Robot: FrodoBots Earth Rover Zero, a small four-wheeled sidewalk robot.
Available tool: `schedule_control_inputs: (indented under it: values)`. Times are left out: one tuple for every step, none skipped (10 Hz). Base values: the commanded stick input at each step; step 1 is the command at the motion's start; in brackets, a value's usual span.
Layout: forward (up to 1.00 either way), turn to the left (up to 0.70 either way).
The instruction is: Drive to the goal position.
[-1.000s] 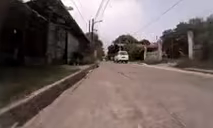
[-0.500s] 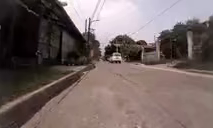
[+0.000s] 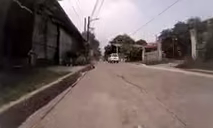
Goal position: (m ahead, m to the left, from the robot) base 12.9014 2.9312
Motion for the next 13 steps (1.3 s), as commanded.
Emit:
schedule_control_inputs:
  values:
    - [0.85, 0.0]
    - [0.85, 0.0]
    - [0.85, 0.0]
    - [0.85, 0.0]
    - [0.85, 0.0]
    - [0.85, 0.0]
    - [0.85, 0.0]
    - [0.85, 0.0]
    - [0.85, 0.0]
    - [0.85, 0.0]
    - [0.85, 0.0]
    - [0.85, 0.0]
    - [0.85, 0.08]
